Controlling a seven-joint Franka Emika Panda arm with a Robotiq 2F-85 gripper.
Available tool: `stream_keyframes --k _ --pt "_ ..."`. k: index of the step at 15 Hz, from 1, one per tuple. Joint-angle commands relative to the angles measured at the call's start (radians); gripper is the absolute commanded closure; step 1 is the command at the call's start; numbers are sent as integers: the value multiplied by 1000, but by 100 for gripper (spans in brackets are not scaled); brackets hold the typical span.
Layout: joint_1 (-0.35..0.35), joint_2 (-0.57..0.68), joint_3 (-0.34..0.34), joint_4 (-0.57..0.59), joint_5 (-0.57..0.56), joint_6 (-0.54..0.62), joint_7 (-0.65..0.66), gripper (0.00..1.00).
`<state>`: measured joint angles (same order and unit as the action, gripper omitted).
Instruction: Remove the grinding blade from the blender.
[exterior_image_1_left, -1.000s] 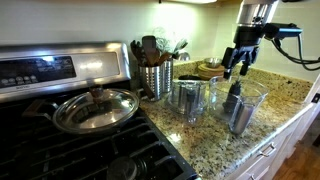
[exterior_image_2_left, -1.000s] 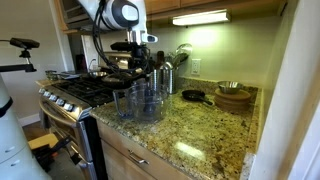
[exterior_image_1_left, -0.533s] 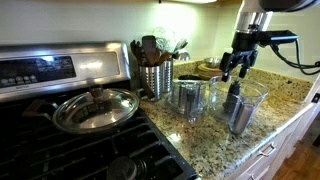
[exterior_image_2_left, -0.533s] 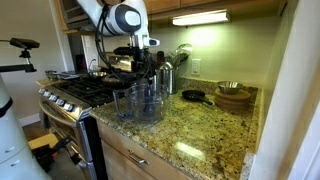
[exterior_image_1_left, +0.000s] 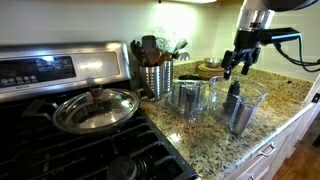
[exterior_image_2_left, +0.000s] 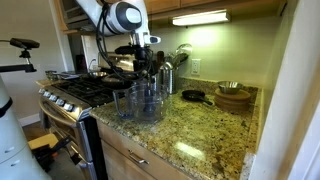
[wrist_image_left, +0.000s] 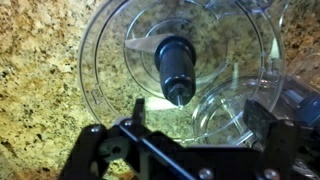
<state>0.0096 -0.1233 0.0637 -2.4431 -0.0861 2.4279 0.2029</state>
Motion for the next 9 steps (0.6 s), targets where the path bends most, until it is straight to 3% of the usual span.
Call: stream_keyframes --k 1,9 --pt "-13 12 -18 -24 -10 26 29 0" --pt "3 53 -28 -18 87 20 -19 0"
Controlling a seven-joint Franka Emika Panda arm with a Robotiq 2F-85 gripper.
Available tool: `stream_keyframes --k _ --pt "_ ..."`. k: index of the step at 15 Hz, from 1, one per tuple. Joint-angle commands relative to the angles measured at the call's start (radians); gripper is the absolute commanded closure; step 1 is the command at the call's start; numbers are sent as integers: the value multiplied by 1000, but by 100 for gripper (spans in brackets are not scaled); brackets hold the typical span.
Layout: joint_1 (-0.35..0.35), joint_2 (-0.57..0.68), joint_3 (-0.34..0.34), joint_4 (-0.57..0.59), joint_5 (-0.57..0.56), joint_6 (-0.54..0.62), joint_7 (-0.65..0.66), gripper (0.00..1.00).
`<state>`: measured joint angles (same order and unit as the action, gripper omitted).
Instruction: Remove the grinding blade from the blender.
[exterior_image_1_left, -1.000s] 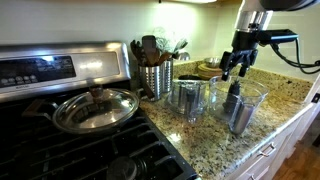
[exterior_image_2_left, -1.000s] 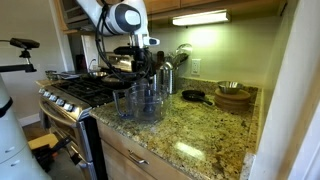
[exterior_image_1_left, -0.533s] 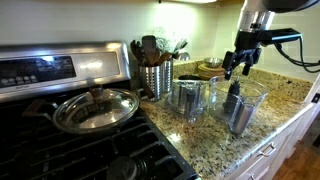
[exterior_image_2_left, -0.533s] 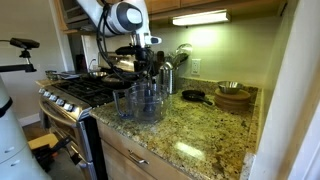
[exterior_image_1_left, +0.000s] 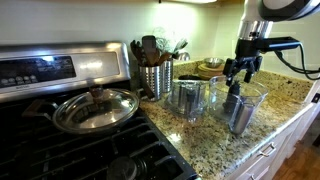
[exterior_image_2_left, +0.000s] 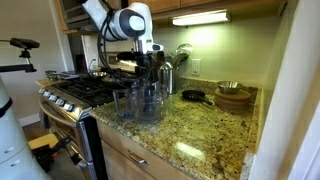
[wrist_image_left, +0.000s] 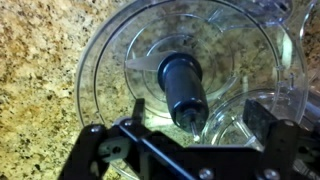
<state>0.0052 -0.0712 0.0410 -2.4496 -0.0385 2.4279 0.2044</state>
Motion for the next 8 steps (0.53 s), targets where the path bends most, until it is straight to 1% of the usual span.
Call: stream_keyframes --k 1,2,5,7,8 --pt "7 3 -5 -12 47 18 -23 0" --pt "7 4 -5 -14 53 19 -24 16" --pt "7 16 -7 -14 68 28 -33 27" --pt "7 31 -8 -11 79 33 -41 28" --pt "6 36 -8 -11 76 36 -40 24"
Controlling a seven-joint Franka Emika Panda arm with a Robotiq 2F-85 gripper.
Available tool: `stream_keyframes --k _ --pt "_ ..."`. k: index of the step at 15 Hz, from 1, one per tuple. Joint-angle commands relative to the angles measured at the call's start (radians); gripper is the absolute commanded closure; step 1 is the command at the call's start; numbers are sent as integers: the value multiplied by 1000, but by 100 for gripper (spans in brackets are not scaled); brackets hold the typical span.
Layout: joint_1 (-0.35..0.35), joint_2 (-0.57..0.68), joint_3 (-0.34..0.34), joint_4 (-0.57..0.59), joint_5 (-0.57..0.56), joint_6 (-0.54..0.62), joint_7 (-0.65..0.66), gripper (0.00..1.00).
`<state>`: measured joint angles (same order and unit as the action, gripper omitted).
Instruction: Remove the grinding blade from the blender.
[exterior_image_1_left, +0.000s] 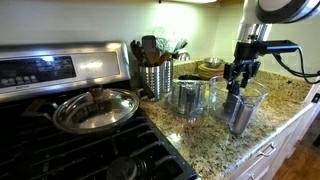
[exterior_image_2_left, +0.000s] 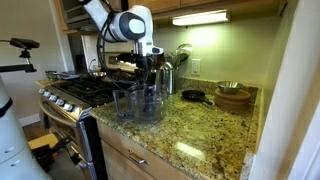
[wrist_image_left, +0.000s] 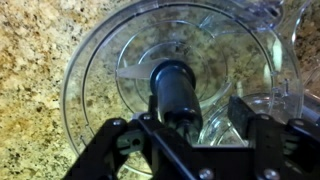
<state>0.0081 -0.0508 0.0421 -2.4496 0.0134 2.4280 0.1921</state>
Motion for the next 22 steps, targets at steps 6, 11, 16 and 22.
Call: stream_keyframes --k 6,11,16,22 --pt "1 32 -12 -11 2 61 -23 20" --pt "2 22 -12 -17 -10 88 -18 28" --pt "-1 -1 -17 -32 -36 92 -5 72" --pt "4 -35 -15 -30 -7 36 -9 81"
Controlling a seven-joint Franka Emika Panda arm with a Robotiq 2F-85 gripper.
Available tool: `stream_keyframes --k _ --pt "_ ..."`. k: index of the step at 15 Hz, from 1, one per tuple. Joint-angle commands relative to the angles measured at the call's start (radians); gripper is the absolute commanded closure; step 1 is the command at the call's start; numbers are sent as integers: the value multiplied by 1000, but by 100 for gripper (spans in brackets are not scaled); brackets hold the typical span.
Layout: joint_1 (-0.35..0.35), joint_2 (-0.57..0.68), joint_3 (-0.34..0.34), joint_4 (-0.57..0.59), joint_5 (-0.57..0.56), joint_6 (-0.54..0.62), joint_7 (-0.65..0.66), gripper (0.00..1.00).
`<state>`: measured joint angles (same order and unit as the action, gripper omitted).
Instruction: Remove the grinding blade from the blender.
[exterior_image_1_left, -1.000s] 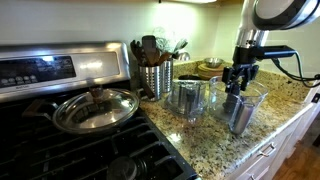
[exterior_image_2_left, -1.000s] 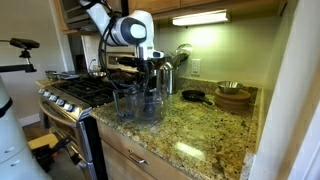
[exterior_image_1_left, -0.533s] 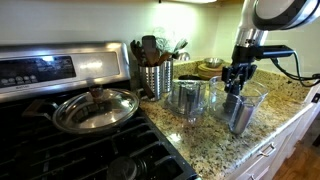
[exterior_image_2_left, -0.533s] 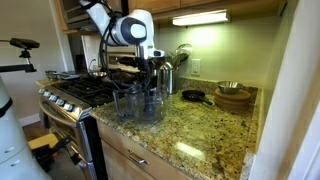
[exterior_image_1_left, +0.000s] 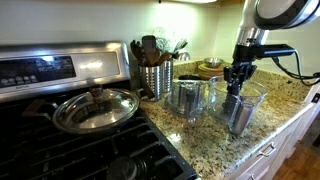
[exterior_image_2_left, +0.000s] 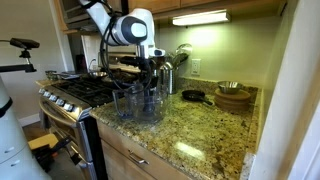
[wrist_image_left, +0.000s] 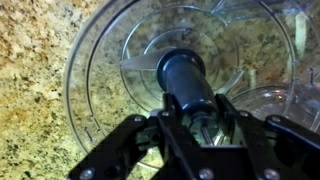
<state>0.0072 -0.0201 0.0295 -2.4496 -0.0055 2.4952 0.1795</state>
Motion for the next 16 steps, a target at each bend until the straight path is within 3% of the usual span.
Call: stream_keyframes --k 1,11,16 --pt "6 -74 -2 -29 18 -43 3 81" --pt "13 -248 -4 45 100 -348 -69 81" --pt "8 -210 -10 103 123 -399 -70 81"
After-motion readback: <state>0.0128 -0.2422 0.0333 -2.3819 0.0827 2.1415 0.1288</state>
